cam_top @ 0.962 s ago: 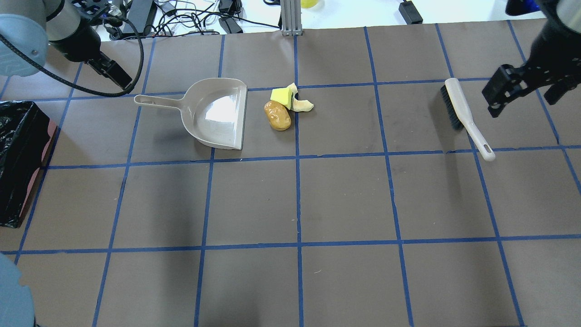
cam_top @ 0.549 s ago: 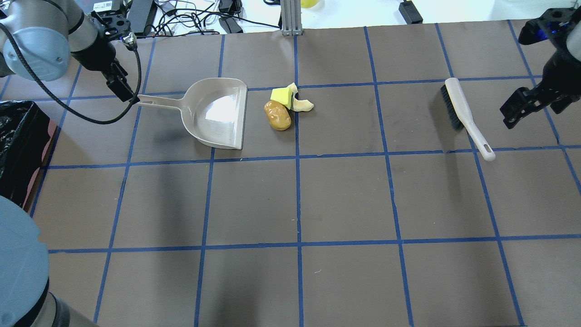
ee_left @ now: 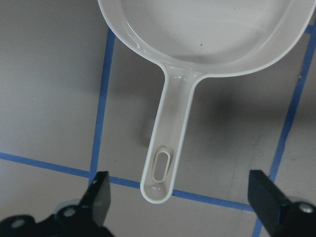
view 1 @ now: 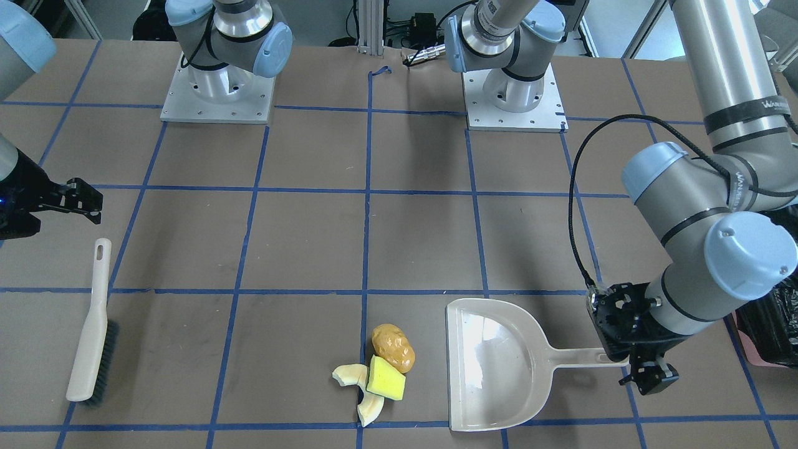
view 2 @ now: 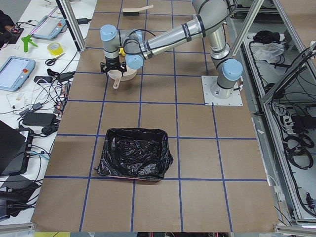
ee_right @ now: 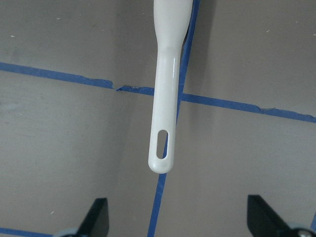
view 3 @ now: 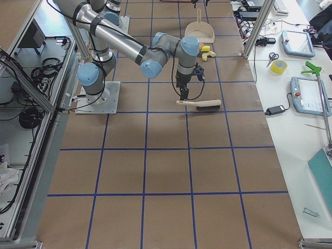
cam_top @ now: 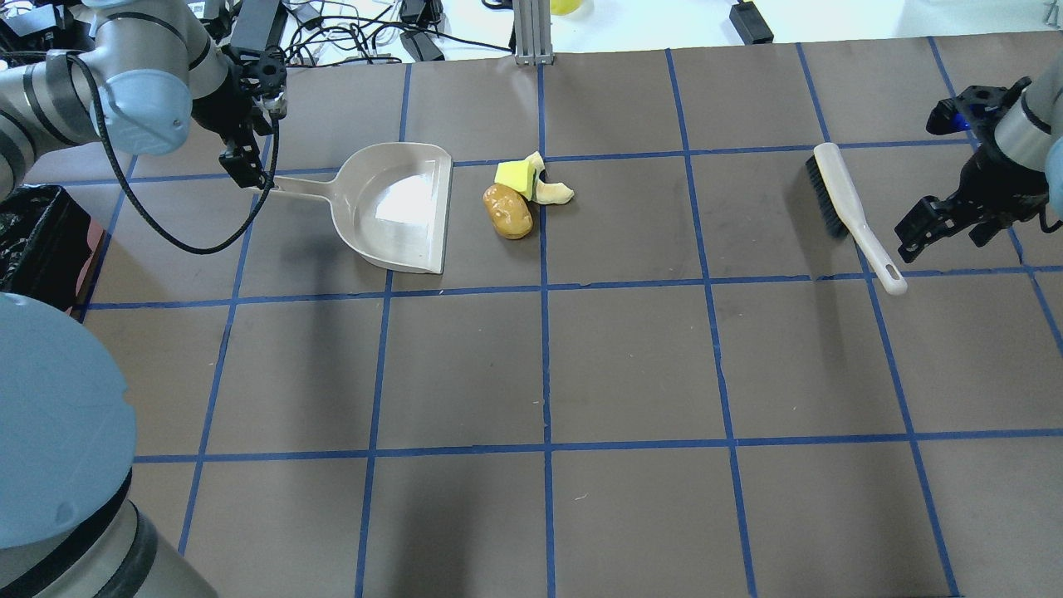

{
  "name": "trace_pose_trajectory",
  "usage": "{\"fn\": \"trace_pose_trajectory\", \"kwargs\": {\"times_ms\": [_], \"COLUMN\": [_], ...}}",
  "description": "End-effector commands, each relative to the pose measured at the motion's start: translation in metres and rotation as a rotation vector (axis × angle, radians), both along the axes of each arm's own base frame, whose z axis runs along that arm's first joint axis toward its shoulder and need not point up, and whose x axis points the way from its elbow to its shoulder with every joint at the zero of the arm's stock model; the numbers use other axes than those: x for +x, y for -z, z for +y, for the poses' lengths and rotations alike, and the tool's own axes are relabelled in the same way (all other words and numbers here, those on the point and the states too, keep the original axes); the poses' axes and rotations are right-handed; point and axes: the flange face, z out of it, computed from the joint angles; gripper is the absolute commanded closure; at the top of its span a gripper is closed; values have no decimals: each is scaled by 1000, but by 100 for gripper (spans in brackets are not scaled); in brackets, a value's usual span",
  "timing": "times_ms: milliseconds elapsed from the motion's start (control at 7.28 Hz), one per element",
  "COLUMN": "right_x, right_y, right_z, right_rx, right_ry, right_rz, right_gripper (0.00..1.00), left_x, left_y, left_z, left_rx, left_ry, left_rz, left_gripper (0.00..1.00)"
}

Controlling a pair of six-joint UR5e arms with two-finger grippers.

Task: Sweep and dump trash into bin
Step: 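Grasp the white dustpan handle with the left gripper while the right grasps the brush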

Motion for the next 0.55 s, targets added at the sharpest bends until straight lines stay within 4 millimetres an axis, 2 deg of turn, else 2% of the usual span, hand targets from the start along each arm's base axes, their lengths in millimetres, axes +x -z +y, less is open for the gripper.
{"fn": "trace_pose_trajectory", "kwargs": {"times_ms": [0, 412], "right_x": [-4, -9], "right_y": [27, 60], "right_z": [-7, -21], "right_rx": [40, 63], "right_ry": [25, 15], "right_rz": [-22, -34], "right_gripper": [0, 0], "left_x": [-1, -8], "left_y": [33, 55], "left_z": [-16, -12], "left_rx": [21, 76], "left_ry": [0, -2], "left_rz": [-4, 0], "left_gripper": [9, 10]}}
